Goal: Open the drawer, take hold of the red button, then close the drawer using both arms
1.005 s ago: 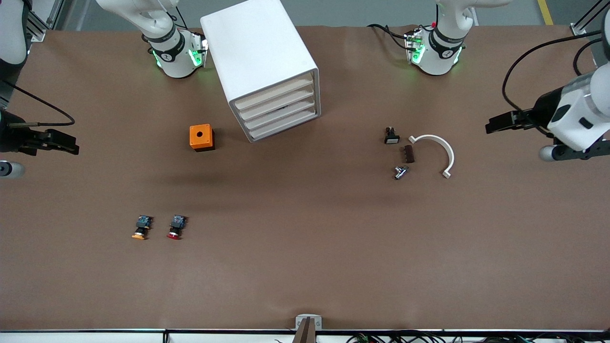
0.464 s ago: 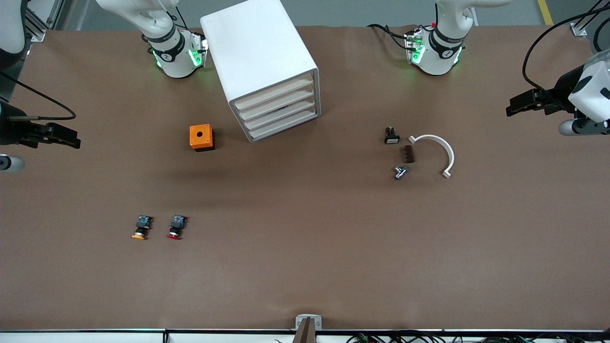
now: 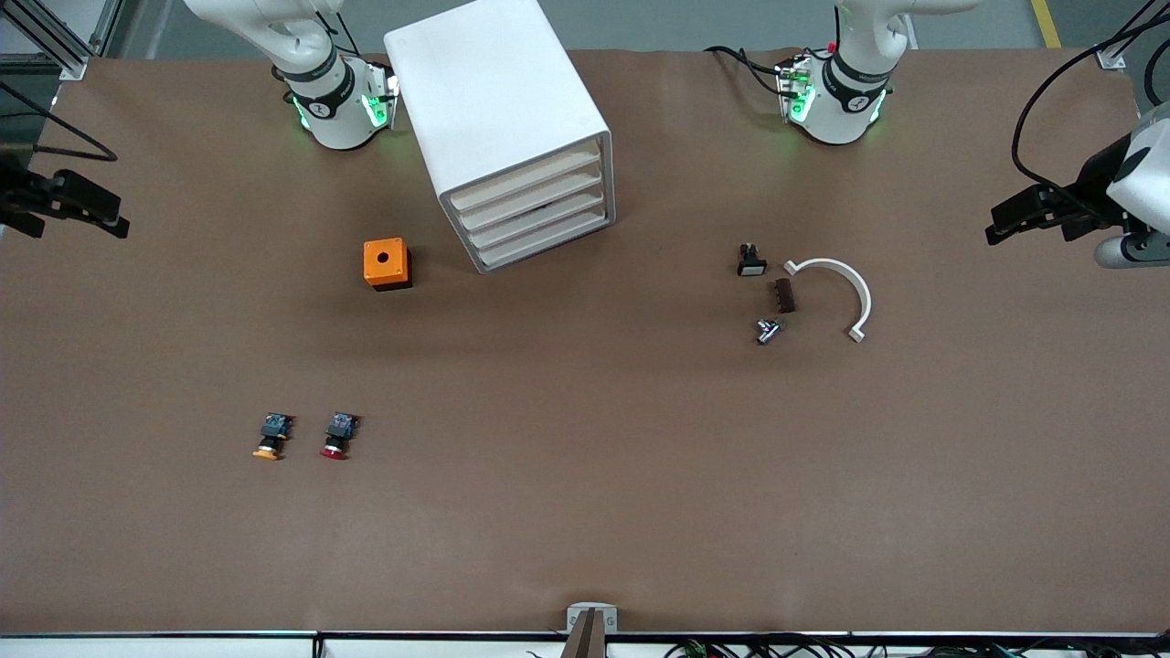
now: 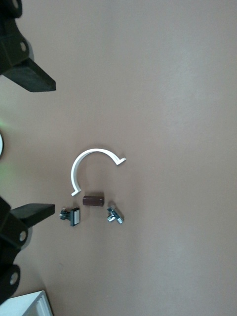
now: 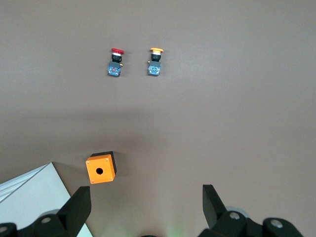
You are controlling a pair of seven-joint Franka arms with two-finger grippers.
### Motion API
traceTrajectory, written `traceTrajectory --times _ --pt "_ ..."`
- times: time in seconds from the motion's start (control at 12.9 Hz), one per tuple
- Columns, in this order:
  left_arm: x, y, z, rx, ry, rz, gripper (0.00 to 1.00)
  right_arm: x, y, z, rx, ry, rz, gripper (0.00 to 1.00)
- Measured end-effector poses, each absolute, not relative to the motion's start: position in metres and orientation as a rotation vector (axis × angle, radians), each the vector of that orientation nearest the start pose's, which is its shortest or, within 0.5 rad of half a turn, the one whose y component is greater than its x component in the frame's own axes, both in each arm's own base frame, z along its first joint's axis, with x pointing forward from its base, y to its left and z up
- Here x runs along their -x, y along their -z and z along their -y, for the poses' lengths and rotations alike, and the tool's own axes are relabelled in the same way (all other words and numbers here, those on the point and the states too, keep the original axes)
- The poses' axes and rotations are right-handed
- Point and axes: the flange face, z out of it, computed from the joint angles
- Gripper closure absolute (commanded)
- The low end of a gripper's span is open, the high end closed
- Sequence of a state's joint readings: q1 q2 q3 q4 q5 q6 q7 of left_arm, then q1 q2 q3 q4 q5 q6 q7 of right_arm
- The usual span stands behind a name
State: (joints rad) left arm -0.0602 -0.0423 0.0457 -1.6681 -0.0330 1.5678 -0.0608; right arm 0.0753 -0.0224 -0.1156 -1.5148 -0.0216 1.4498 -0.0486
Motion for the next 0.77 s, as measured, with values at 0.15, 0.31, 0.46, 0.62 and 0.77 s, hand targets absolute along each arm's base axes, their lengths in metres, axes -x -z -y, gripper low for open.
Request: traceTrajectory --times 0.15,0.31,0.46,0.62,0.77 --pt "-0.538 -0.613 0.010 3.167 -0.051 0.074 0.01 -0.527 -0.661 0.026 3.155 -0.047 0.038 0.00" --pt "-0.537 -0.626 0.010 3.169 -0.011 0.072 0.00 -0.524 -0.655 0.026 3.153 -0.062 0.047 0.00" --pt "-0.536 -0.632 0.014 3.169 0.007 0.061 0.00 -0.522 -0.653 0.024 3.152 -0.065 0.056 0.00" --pt "-0.536 -0.633 0.021 3.169 0.013 0.042 0.00 -0.520 -0.656 0.023 3.152 -0.056 0.061 0.00" --pt "-0.536 -0.636 0.022 3.169 0.022 0.037 0.00 -0.520 -0.657 0.023 3.152 -0.039 0.078 0.00"
